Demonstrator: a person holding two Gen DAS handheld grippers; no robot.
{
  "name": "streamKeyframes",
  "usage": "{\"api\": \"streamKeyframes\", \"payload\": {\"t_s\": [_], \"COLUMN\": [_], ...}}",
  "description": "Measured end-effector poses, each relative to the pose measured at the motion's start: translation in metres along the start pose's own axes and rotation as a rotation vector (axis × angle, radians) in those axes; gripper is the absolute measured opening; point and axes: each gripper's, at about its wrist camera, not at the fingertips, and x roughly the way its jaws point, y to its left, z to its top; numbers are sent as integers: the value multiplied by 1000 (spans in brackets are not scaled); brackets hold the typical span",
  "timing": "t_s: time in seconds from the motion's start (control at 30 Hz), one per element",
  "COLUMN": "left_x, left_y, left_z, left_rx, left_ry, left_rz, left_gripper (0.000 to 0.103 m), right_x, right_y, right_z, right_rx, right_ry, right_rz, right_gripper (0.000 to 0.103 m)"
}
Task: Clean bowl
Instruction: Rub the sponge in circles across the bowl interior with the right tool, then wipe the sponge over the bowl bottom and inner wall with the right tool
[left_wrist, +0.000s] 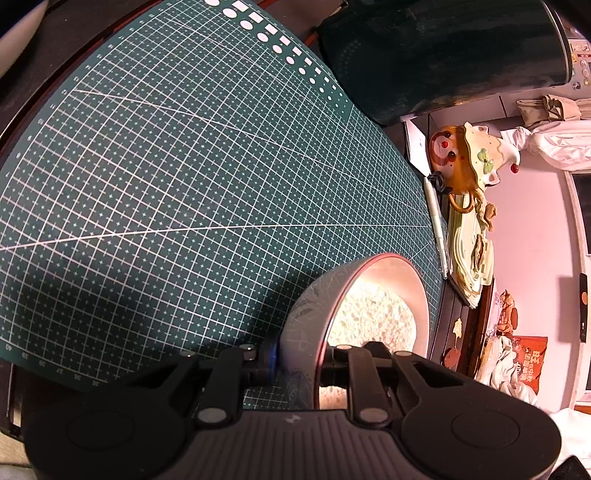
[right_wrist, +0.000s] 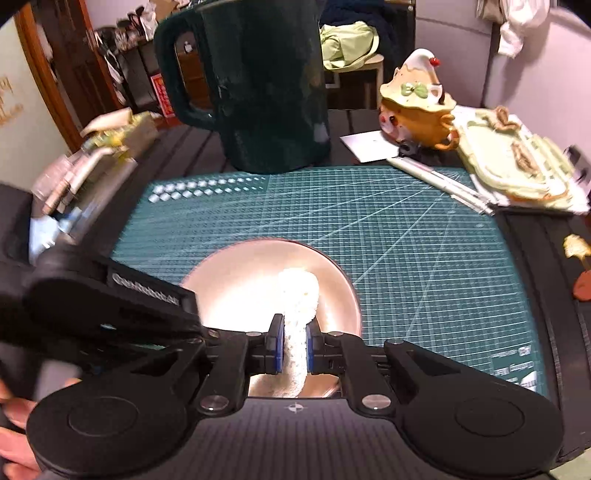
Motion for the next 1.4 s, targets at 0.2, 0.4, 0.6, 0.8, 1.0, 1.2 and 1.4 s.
{"api": "streamKeyframes", "payload": {"t_s": [0.2,0.4,0.6,0.8,1.0,1.2,1.4], "left_x": [0,-1,-7,-10,-9,-8,-8], "left_y": [-1,-1,1,2,1,2,0], "left_z": [-1,-2,-4,-5,-4,-4,-3], "left_rx": [-1,-1,-5,-7,-5,-5,-5], "left_ry": [1,1,1,0,1,2,2], "left_rz": [-3,-9,-10,-11,-9,-10,-9], "left_gripper": [19,19,19,19,19,19,19], "right_x": [-2,-27,-62,-46,-4,4,-13], "right_y": [13,5,-20,-32,-16,12,25], "right_z": [-3,4,16,16,3,-3,-4], "right_rx": [-117,-113,-22,85,75,-92,-194], "right_ry": [-4,-42,-148,-94,-16,4,-55], "right_rz": [-113,-152,-95,109,127,-71,-217], "right_gripper": [10,10,10,10,10,10,10]}}
